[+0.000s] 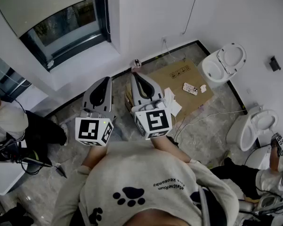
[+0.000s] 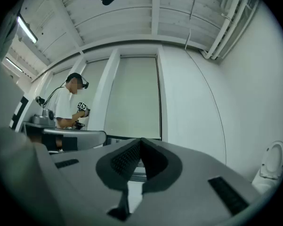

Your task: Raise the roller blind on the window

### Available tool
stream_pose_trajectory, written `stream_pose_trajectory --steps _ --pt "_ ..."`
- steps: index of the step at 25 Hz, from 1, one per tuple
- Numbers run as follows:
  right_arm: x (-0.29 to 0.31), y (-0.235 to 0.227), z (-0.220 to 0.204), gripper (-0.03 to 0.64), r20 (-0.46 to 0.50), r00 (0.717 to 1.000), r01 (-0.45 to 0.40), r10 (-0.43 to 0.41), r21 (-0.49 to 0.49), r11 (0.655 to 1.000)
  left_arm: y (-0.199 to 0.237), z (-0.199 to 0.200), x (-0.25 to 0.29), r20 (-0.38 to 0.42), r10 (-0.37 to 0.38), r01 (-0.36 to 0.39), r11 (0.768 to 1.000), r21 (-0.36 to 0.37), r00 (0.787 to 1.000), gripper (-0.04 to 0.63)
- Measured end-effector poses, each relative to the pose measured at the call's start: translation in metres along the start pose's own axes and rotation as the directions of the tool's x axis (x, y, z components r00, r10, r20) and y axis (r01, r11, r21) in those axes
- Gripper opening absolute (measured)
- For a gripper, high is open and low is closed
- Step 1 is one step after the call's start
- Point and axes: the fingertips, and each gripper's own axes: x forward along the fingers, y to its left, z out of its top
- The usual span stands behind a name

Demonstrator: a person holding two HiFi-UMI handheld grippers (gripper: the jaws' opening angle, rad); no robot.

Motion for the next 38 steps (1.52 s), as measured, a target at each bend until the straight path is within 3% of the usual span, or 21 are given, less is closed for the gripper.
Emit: stream_pose_trajectory --steps 13,21,38 --pt "0.171 -0.023 -0.008 0.009 -0.001 0.997 0.072 -0.072 -0.011 0.997 0.132 -0.010 0.116 -0.029 -0.035 0.036 0.999 0.018 0.999 0.008" --pt "0.270 -0.025 -0.018 0.009 0.003 0.995 0.104 -0.104 -0.017 0.994 0.210 -0.017 0.181 -0.029 -0.103 0.103 0.995 0.007 0.994 0.008" --pt "0.353 -0.038 -0.043 0.011 -0.031 0.992 0.126 -0.126 -0.013 0.992 0.277 -0.041 0.237 -0.059 -0.122 0.121 0.992 -0.023 0.991 0.008"
